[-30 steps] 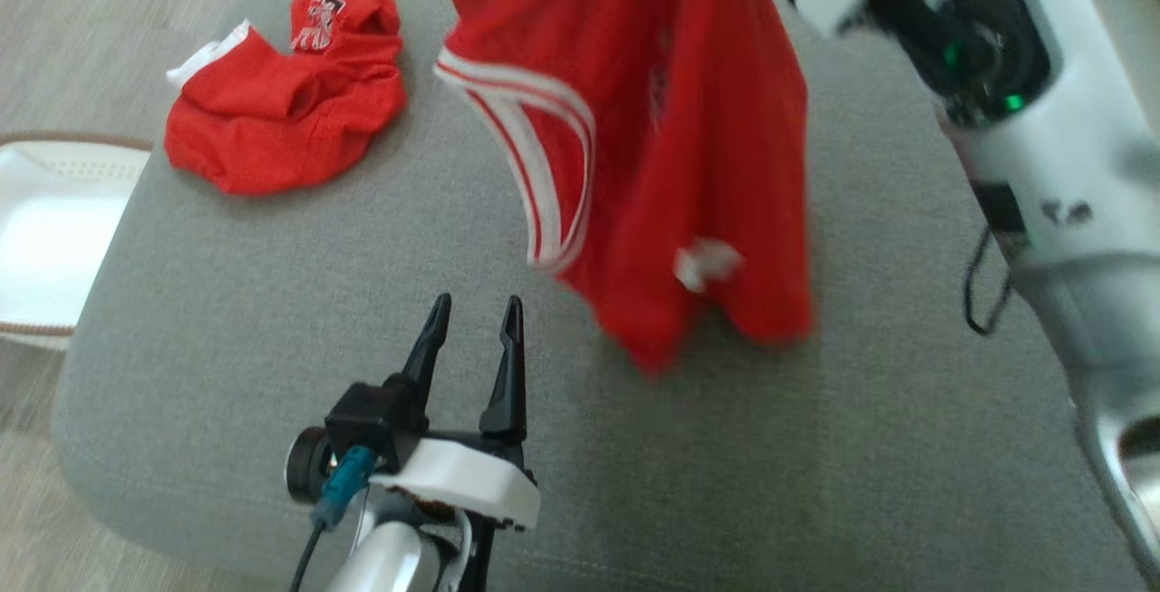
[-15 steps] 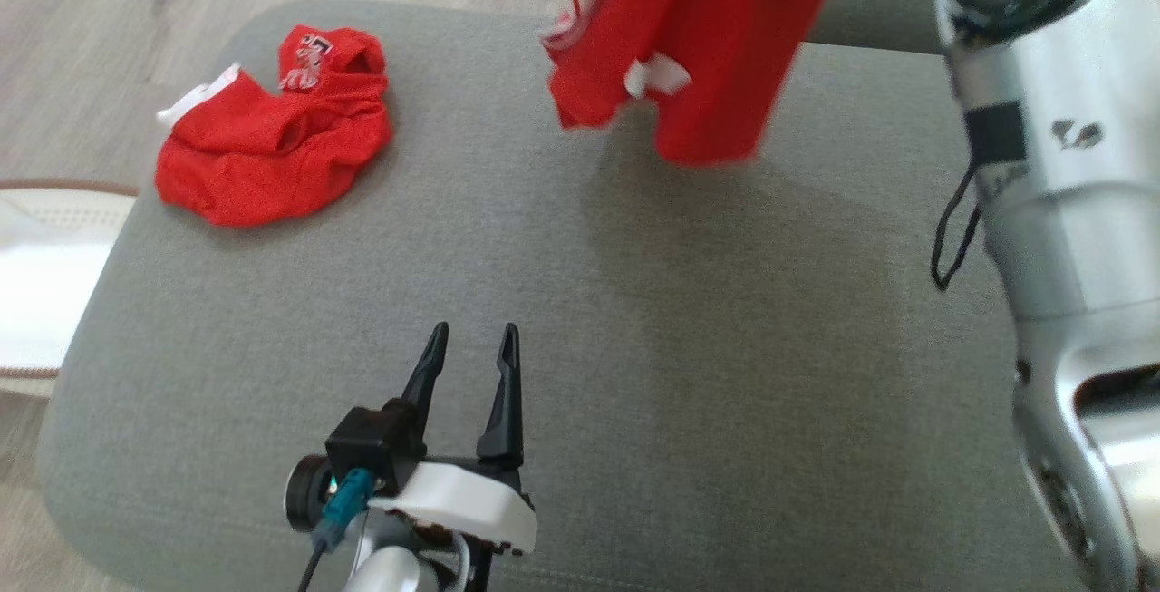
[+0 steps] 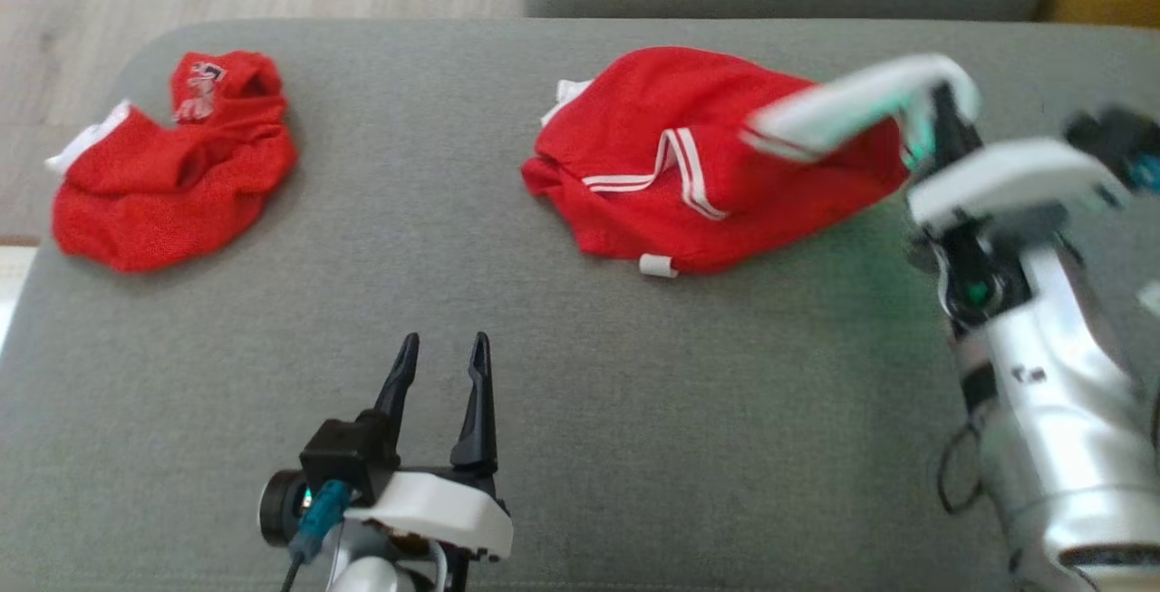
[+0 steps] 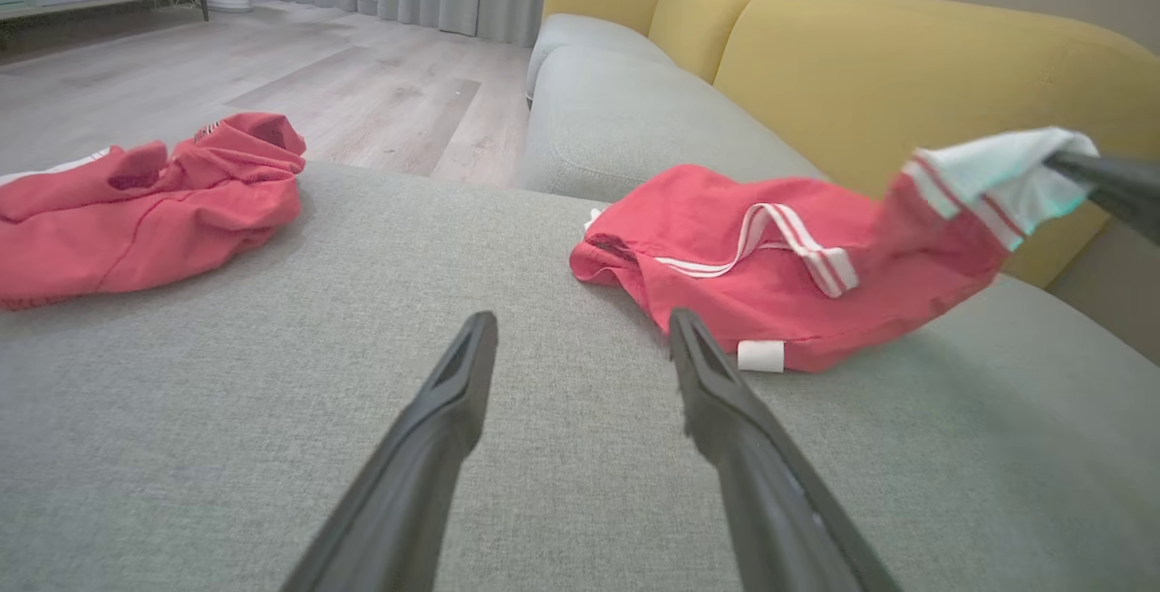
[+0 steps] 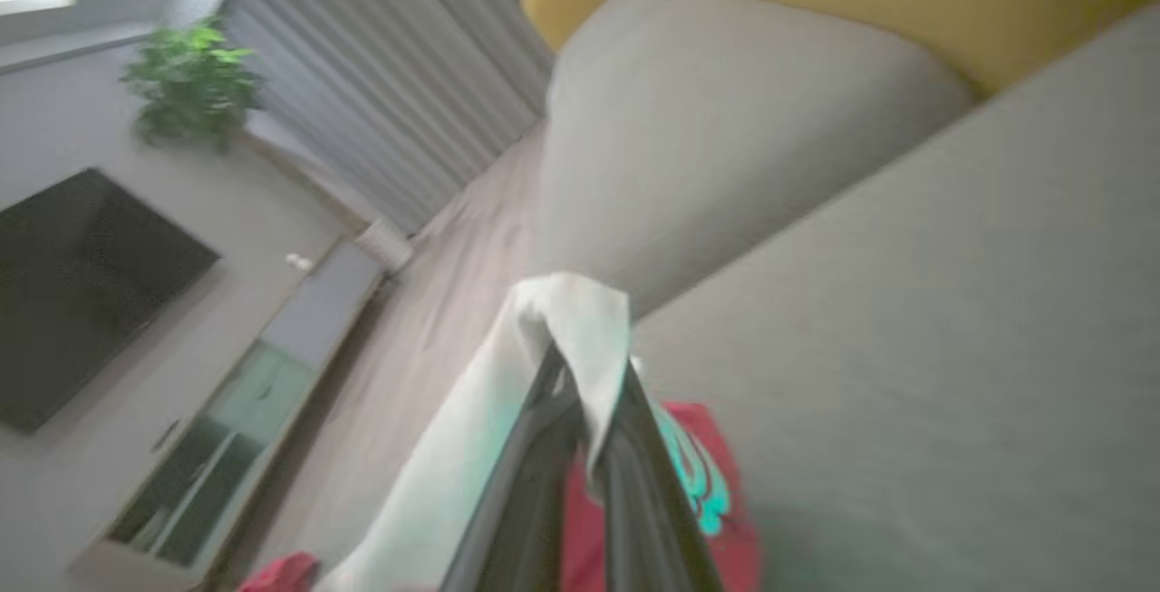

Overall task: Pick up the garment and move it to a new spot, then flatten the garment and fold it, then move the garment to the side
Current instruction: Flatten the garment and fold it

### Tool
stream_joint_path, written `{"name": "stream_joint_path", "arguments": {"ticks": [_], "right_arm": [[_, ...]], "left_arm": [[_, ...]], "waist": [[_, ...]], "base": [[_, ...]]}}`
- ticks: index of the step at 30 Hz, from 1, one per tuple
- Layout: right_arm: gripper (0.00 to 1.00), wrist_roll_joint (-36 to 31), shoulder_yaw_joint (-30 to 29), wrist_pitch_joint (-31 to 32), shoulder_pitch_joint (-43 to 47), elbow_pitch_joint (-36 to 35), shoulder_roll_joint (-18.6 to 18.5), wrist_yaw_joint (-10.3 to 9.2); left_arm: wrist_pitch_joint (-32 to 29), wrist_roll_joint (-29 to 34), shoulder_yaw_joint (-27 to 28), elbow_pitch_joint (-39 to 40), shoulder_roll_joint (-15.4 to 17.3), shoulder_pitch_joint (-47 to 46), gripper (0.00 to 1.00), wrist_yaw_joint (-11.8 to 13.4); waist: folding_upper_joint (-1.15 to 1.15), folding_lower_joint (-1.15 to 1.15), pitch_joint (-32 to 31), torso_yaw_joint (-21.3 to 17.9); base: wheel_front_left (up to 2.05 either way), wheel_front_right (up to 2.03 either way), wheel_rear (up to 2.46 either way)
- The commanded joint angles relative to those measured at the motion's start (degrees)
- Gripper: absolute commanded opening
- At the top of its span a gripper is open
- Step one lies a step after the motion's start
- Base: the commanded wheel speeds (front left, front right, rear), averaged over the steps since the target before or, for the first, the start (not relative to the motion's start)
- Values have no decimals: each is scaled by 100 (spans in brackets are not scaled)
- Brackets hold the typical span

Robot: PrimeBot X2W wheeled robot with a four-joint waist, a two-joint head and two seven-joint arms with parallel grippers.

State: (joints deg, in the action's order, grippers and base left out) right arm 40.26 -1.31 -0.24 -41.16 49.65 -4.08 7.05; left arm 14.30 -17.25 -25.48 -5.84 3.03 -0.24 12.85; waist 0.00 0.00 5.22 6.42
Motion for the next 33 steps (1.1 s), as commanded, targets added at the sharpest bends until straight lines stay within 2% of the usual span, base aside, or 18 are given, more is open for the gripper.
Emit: {"name": "stream_joint_path", "arguments": {"ticks": [1, 8, 13, 14, 15, 20, 25, 27, 28, 29, 33], "right_arm": [[0, -236, -180, -111, -13, -59, 70, 44], [0, -1244, -1705, -241, 677, 505, 25, 44], [0, -2024, -2188, -329, 1199, 557, 70, 44], [25, -2340, -2143, -378, 1306, 488, 73, 44], [99, -2658, -2098, -408, 1409, 392, 76, 44], [100, -3998, -2190, -482, 1836, -536, 103, 44], [100, -4961, -1858, -220, 2527, -2161, 117, 44], [100, -5072, -1533, 34, 2891, -2922, 118, 44], [100, -5072, -1533, 34, 2891, -2922, 118, 44], [100, -5078, -1324, 173, 3067, -3321, 118, 44], [100, -4963, -161, 848, 3668, -4603, 119, 44]], "left_arm": [[70, 45, 180, 185, -15, -198, 100, -34], [70, 137, 203, 129, -15, -215, 100, -118], [70, 155, 187, 126, -15, -222, 100, -126], [70, 158, 189, 127, -15, -217, 100, -125], [70, 165, 186, 120, -15, -210, 100, -130], [70, 186, 193, 105, -15, -184, 100, -143], [70, 182, 213, 115, -15, -173, 100, -141], [70, 195, 228, 112, -15, -161, 100, -149], [70, 195, 228, 112, -15, -161, 100, -149], [70, 202, 238, 116, -15, -155, 100, -150], [70, 228, 255, 151, -15, -168, 100, -158]], "waist": [[0, 0, 54, -94], [0, 0, 104, -255], [0, 0, 124, -287], [0, 0, 131, -306], [0, 0, 136, -323], [0, 0, 121, -389], [0, 0, 72, -401], [0, 0, 51, -406], [0, 0, 51, -406], [0, 0, 50, -409], [0, 0, 119, -406]], "base": [[0, 0, 0], [0, 0, 0], [0, 0, 0], [0, 0, 0], [0, 0, 0], [0, 0, 0], [0, 0, 0], [0, 0, 0], [0, 0, 0], [0, 0, 0], [0, 0, 0]]}}
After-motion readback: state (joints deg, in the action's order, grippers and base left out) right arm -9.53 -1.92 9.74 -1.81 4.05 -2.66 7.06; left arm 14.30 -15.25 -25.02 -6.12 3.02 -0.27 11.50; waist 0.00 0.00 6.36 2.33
